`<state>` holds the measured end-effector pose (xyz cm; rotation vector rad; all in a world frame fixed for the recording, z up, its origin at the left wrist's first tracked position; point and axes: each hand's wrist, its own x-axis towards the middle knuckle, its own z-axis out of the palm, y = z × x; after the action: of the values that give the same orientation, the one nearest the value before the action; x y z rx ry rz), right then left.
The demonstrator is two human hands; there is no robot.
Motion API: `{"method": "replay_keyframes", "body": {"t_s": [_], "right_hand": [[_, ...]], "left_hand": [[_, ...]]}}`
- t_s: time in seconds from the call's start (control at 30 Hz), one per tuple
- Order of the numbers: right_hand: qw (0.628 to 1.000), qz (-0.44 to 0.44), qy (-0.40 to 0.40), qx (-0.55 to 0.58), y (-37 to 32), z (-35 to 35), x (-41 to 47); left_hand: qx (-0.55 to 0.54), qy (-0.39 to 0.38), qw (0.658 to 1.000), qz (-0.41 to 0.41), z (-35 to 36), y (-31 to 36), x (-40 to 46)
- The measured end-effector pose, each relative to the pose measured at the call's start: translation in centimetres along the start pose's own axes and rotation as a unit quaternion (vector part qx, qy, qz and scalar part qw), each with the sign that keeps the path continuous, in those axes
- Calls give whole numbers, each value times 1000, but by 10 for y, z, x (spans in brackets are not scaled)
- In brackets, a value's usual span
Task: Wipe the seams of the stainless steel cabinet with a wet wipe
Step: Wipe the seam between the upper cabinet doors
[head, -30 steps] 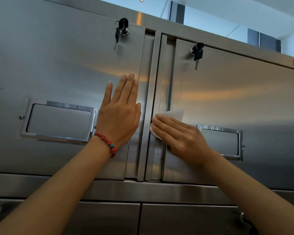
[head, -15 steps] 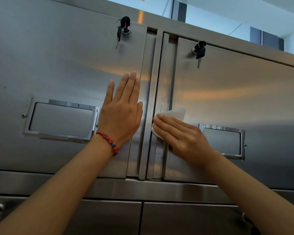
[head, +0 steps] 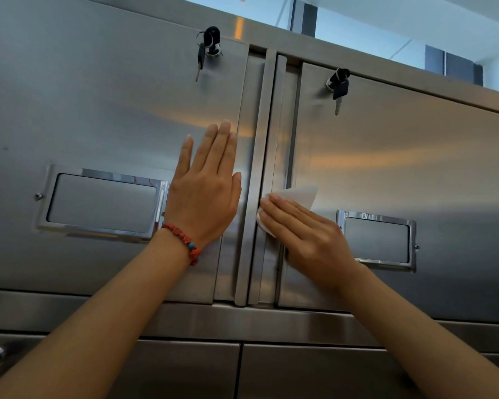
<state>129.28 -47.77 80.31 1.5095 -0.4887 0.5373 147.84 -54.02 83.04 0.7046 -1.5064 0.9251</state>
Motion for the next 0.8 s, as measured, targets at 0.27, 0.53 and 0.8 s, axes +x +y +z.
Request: {"method": "replay_keyframes", "body": {"t_s": [0.27, 0.53, 0.8], "right_hand": [[999, -31, -24, 2, -3, -5, -6], [999, -31, -31, 14, -14, -4, -14], [1000, -3, -16, 13, -14, -2, -14]], "left_hand": [[10, -10, 1000, 0, 0, 0, 0], [9, -13, 1000, -1, -1, 0, 0], [7, -10, 1000, -3, 1, 0, 0]]}}
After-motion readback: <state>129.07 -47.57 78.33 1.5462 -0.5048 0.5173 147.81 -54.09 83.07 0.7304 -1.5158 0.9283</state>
